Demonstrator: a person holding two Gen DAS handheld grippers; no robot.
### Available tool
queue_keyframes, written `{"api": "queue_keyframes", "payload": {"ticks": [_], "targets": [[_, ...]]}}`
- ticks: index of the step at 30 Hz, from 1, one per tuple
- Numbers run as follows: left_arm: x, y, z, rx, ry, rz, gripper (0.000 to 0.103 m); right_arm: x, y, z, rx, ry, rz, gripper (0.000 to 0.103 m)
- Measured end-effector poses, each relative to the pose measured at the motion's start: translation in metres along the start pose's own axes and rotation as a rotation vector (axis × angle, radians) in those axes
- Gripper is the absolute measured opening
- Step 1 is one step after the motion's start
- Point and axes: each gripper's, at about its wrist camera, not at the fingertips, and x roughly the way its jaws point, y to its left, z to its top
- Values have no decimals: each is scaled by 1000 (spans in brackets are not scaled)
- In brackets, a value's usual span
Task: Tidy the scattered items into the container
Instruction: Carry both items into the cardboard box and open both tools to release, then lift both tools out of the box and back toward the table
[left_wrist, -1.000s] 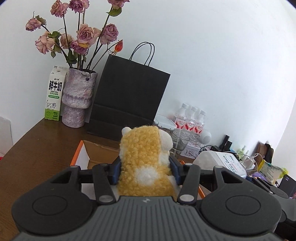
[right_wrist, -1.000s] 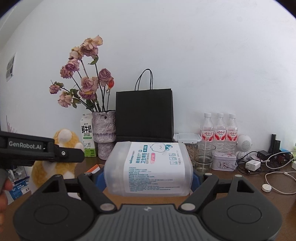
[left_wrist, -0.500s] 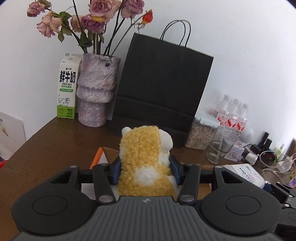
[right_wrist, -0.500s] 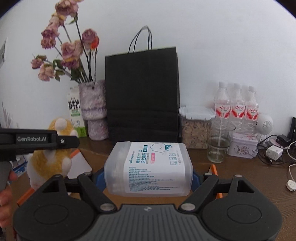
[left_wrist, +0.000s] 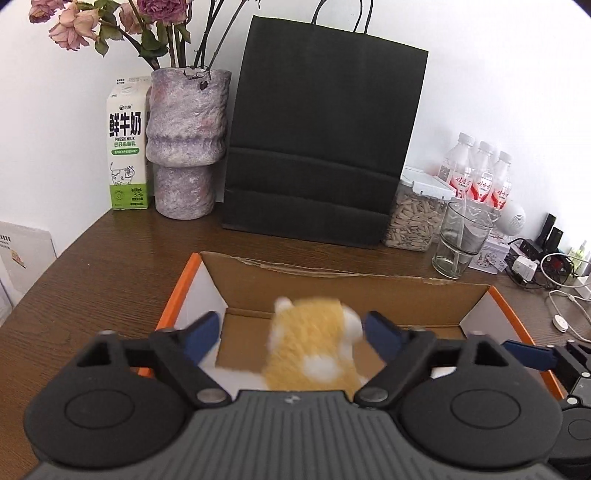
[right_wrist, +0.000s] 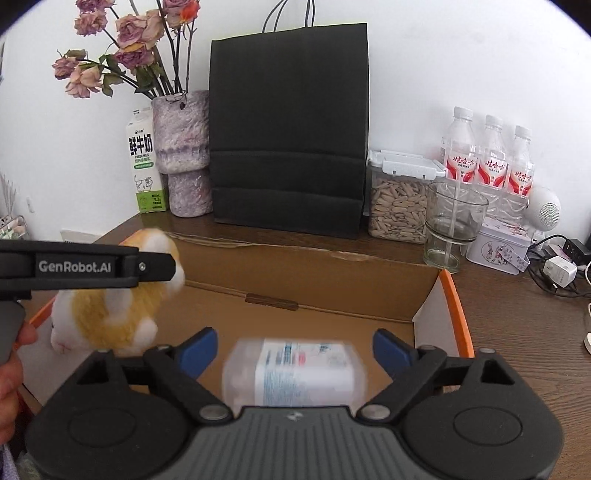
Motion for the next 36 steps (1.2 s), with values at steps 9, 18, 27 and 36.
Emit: {"api": "queue_keyframes", "payload": {"ticks": [9, 18, 27, 36], "targets": [[-13, 4, 7, -23, -56, 16, 103, -16, -5, 9, 13, -40, -41, 103], [-18, 3, 7, -23, -68, 14, 103, -25, -3, 13, 9, -58, -33, 103], [-57, 4, 8, -35, -153, -21, 103, -63, -1, 16, -4, -139, -44, 103], [-115, 2, -13, -15, -218, -43, 103, -119, 4, -1, -13, -205, -37, 103]]}}
